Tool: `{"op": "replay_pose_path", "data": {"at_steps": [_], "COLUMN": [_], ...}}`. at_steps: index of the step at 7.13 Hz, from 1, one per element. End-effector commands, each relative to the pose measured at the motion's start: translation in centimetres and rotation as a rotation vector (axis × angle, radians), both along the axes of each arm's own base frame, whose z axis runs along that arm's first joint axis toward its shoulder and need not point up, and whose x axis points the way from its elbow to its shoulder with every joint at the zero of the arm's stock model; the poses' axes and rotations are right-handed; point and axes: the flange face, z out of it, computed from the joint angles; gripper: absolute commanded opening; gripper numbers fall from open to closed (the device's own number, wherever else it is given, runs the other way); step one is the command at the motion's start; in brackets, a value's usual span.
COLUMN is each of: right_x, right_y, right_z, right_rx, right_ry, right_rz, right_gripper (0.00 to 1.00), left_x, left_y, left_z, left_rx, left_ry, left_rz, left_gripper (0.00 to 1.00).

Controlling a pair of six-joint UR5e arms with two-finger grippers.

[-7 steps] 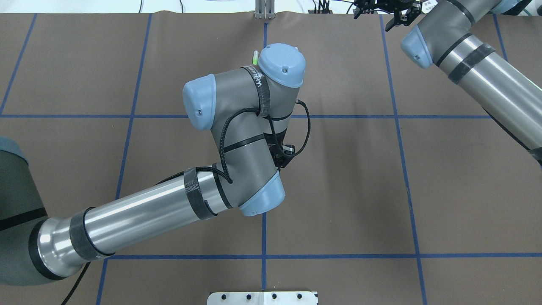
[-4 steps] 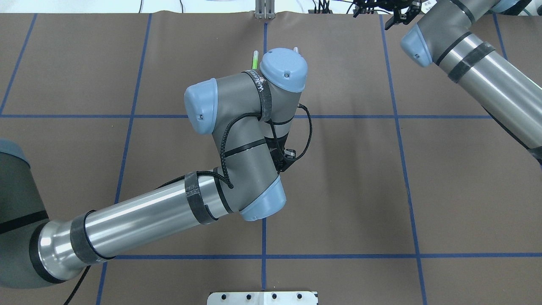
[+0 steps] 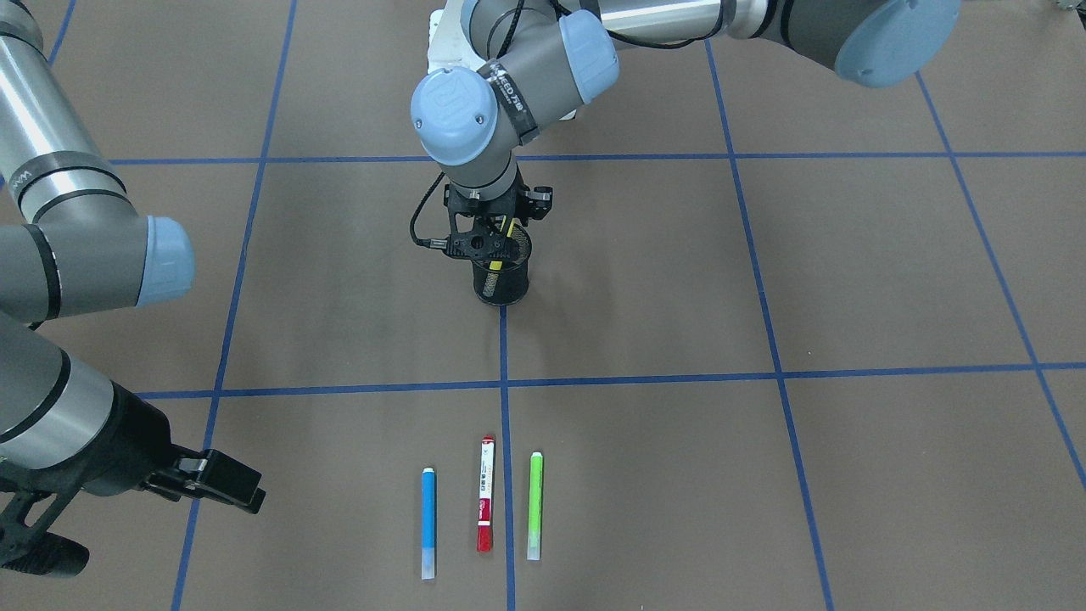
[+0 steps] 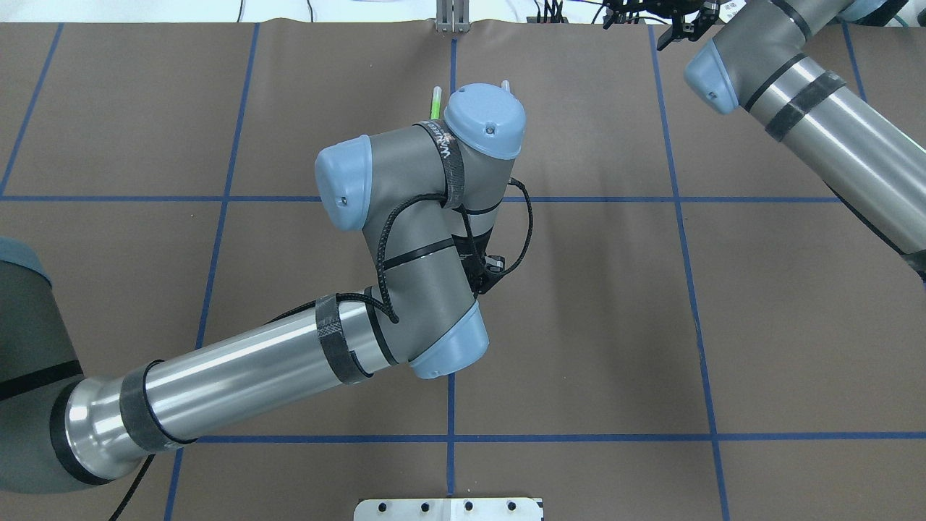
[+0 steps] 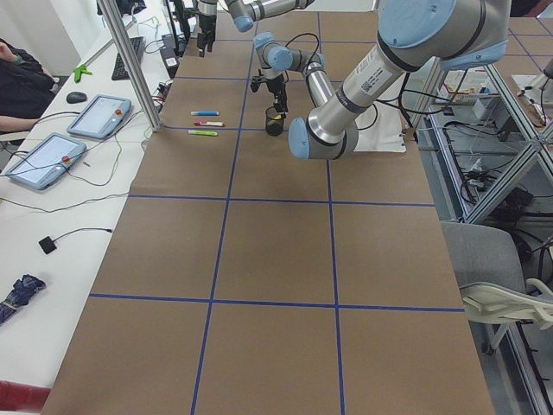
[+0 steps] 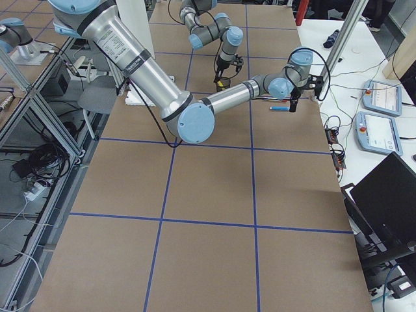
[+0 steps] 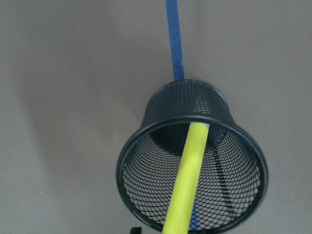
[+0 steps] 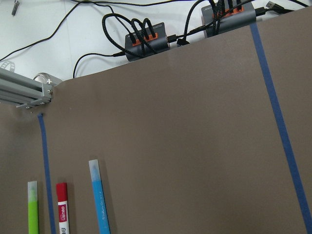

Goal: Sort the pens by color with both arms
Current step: 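Close the left gripper on the yellow highlighter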

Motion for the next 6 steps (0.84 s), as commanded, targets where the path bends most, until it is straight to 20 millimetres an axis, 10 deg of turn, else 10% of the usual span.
{"op": "replay_pose_path", "data": {"at_steps": [1,6], "right_x": [0.00,-0.27], "right_y": [0.00,0.19], "right_z": [-0.01,0.60], "right_rx": [0.002,0.006], "right_ry": [0.000,0.008], "right_rz": [-0.001,-0.007], "right_gripper": [1.00,1.00], "left_x": [0.04,-0.01], "left_y": [-0.03,-0.25], "left_z": [0.01,0.06], "left_rx": [0.003,0.017], "left_ry": [-0.001,-0.002], "left_rz": [0.000,-0.002], "left_gripper": [0.51,0.50]}}
